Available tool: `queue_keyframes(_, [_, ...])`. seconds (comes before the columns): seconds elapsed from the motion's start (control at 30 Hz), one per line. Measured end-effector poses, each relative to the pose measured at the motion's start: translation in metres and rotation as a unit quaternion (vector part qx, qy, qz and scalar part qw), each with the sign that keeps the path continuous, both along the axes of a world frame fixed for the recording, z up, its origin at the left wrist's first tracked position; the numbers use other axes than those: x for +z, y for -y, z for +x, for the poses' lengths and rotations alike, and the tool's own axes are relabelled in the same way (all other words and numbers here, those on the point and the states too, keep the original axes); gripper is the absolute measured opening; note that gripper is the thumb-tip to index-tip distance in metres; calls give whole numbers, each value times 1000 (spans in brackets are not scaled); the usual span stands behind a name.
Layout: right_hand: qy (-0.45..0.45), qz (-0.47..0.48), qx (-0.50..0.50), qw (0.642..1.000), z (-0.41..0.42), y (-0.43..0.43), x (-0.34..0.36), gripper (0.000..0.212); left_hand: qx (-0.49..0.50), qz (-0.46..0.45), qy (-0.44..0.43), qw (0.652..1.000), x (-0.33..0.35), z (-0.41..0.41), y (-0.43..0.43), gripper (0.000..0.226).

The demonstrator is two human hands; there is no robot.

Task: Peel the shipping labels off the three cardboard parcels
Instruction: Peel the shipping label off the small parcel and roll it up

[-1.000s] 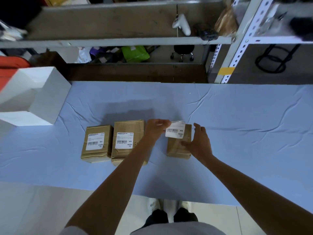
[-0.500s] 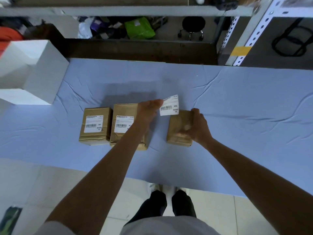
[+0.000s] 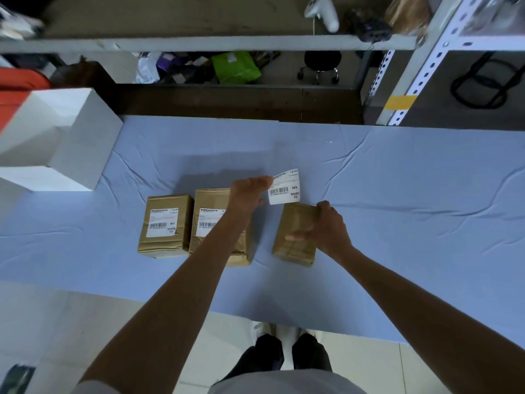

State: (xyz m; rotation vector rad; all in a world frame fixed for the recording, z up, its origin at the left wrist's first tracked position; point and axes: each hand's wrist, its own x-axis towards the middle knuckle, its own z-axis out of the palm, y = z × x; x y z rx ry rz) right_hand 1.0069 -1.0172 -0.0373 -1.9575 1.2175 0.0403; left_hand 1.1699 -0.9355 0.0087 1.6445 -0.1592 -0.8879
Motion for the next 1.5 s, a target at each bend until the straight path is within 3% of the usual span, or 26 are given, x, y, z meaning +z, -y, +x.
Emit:
queue_keyframes(0.07, [-17, -3, 21, 1000, 4, -7, -2, 103, -3, -6, 2, 1000, 1, 3, -2, 15])
queue_keyframes(0.23, [71, -30, 19, 997, 7, -4, -4, 61, -25, -20, 9, 999, 2, 8, -7, 13])
queue_keyframes(0.4, [100, -36, 34, 994, -2, 5, -1, 65, -29, -26, 6, 999, 4, 7, -5, 9])
queue_keyframes(0.53, [55, -25, 9, 998, 0, 1, 3, 96, -37, -26, 5, 999, 8, 6, -4, 2])
queue_keyframes(0.6, [42, -40, 15, 998, 4, -7, 3, 97, -38, -28, 8, 999, 10, 7, -5, 3])
queue_keyframes(0.67, [46, -51, 15, 997, 7, -9, 3, 83, -43, -30, 13, 999, 12, 8, -5, 2])
queue_keyframes(0.77, [72, -80, 37, 994, 9, -5, 4, 44, -42, -22, 20, 999, 15, 9, -3, 3])
queue_keyframes(0.83, [72, -82, 44, 993, 6, 0, 4, 33, -41, -25, 21, 999, 17, 9, -2, 5])
queue_keyframes(0.93, [26, -53, 34, 998, 3, 1, 6, 43, -47, -30, 24, 998, 17, 8, -3, 12])
queue_keyframes(1.03, [-22, -42, 25, 999, 5, -9, 10, 78, -38, -28, 17, 999, 18, 6, -4, 18])
queue_keyframes(1.1, [-30, -55, 26, 998, 9, -16, 12, 82, -32, -23, 16, 999, 20, 6, -5, 16])
queue_keyframes(1.23, [15, -94, 45, 994, 8, -14, 13, 31, -26, -29, 19, 999, 25, 8, -8, 7])
queue_keyframes(1.3, [24, -90, 46, 995, 5, -10, 11, 20, -28, -35, 18, 999, 26, 8, -8, 6])
queue_keyframes(1.37, [15, -65, 63, 996, 3, -5, 11, 32, -27, -37, 18, 999, 26, 7, -7, 5])
queue_keyframes(1.5, [-38, -8, 139, 990, -2, -5, 13, 86, -24, -35, 16, 999, 25, 5, -5, 6])
